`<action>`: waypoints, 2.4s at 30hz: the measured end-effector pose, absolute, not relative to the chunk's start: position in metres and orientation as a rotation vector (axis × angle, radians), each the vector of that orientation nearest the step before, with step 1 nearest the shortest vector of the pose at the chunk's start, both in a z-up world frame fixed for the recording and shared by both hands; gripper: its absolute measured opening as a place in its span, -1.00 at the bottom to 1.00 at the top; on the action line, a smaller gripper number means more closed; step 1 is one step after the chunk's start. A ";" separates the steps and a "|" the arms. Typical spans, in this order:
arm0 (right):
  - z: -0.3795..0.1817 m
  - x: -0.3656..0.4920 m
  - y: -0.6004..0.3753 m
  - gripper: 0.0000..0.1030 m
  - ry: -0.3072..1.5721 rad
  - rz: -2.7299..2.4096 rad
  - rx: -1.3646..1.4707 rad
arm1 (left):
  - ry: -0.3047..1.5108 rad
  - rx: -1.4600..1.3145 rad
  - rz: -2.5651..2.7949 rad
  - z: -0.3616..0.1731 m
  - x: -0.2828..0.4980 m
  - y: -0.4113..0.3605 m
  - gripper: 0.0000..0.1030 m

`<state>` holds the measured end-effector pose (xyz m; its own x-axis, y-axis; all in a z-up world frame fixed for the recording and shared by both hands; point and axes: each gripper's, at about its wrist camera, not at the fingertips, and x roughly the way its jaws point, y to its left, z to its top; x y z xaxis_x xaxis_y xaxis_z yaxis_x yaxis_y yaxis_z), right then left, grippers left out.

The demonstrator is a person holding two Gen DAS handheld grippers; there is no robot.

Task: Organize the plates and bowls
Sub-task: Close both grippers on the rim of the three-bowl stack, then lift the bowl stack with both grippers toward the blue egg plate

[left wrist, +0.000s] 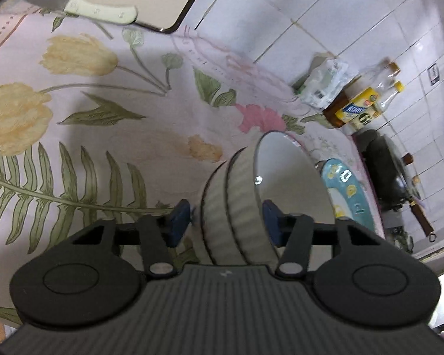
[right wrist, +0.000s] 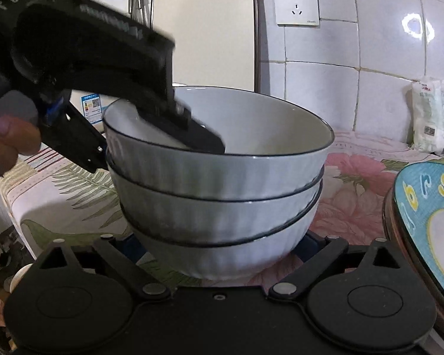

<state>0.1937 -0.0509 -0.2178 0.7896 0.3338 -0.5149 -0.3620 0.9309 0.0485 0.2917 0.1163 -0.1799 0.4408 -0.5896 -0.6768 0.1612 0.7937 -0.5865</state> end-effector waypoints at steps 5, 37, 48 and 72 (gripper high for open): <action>-0.218 0.199 -0.051 0.94 0.563 0.400 -0.064 | 1.038 -0.508 -0.449 -0.183 0.290 0.115 -0.05; -0.177 0.193 -0.062 0.94 0.526 0.576 -0.098 | 0.980 -0.340 -0.326 -0.122 0.237 0.094 -0.10; -0.114 0.160 -0.101 0.94 0.386 0.497 -0.145 | 0.899 -0.326 -0.443 -0.057 0.227 0.054 -0.09; -0.115 0.156 -0.209 0.94 0.430 0.285 -0.154 | 1.054 -0.269 -0.666 -0.071 0.280 -0.074 -0.07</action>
<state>0.1564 -0.2085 -0.1155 0.8702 0.2388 -0.4310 -0.3034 0.9489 -0.0868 0.2804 -0.0736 -0.0713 0.3226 -0.6233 -0.7123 0.3760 0.7750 -0.5079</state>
